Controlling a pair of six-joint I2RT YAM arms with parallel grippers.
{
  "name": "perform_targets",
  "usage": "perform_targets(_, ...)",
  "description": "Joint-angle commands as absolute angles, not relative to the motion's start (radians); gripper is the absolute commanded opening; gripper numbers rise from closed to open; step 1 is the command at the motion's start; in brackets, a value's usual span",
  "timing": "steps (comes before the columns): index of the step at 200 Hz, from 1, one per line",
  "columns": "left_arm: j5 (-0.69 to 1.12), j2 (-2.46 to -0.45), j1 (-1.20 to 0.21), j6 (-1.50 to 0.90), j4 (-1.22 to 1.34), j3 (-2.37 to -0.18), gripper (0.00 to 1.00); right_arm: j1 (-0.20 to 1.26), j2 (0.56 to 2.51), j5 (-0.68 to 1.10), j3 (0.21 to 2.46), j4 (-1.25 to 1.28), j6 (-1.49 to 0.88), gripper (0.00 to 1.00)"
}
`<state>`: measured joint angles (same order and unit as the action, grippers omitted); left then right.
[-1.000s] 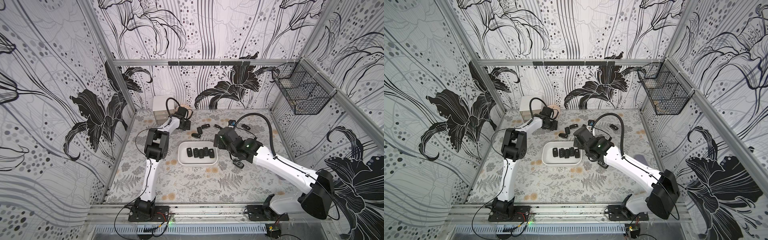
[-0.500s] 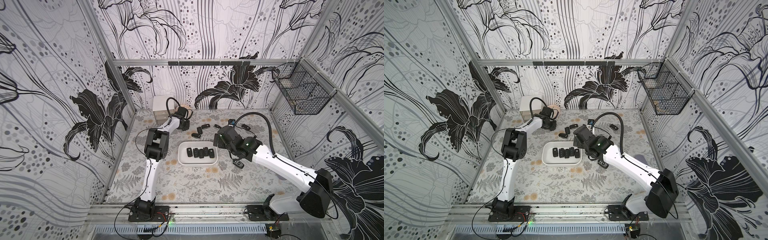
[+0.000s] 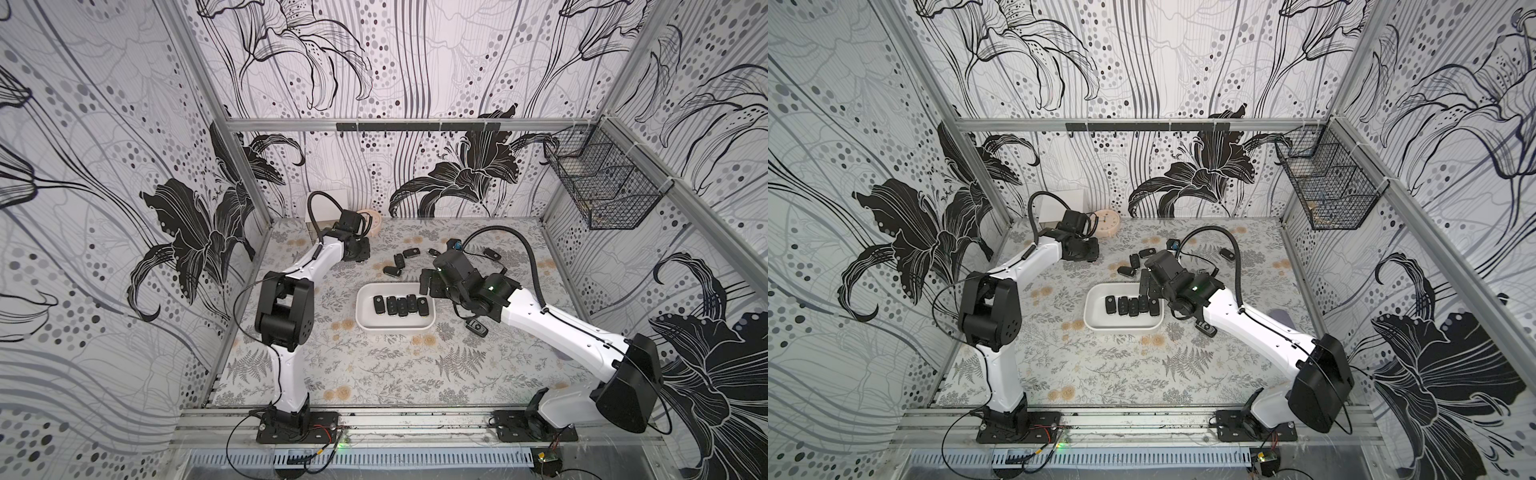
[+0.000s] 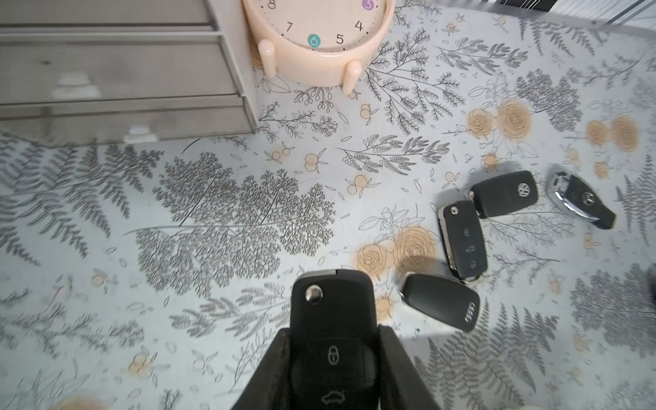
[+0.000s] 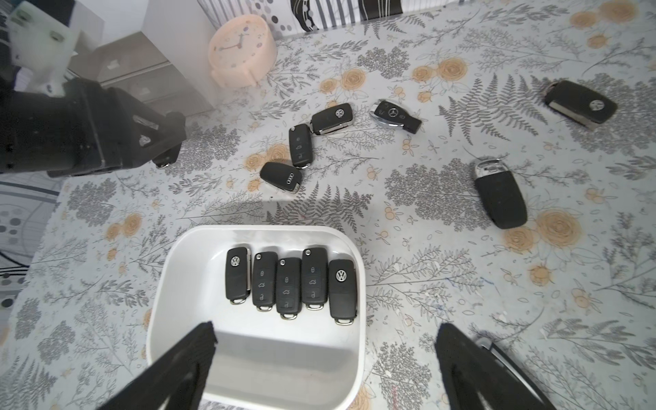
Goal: Place the car key into the storage box
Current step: Pick up the car key from the center of the board, then place the car key in the storage box.
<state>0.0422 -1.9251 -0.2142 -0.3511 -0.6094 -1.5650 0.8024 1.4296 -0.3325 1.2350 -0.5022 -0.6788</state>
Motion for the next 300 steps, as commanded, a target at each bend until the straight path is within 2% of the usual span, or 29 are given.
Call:
perform_targets(1, 0.041, -1.834, -0.227, -0.442, -0.599, -1.462, 0.30, 0.799, 1.446, -0.291, 1.214, -0.458, -0.649, 1.00)
perform_targets(60, -0.005, -1.627, -0.339, -0.568, -0.594, -1.208, 0.30, 0.799, 1.469, -0.238, 1.211, -0.434, -0.649, 1.00)
perform_targets(116, -0.029, -1.599, -0.439, -0.639, -0.573, -1.092, 0.30, 0.799, 1.480, -0.211, 1.210, -0.437, -0.676, 1.00)
perform_targets(278, -0.159, -1.859, -0.493, -0.604, -0.605, -1.219, 0.30, 0.799, 1.444, -0.233, 1.187, -0.461, -0.704, 1.00)
perform_targets(300, -0.150, -1.864, -0.492, -0.596, -0.600, -1.224, 0.35, 0.799, 1.442, -0.236, 1.186, -0.463, -0.706, 1.00)
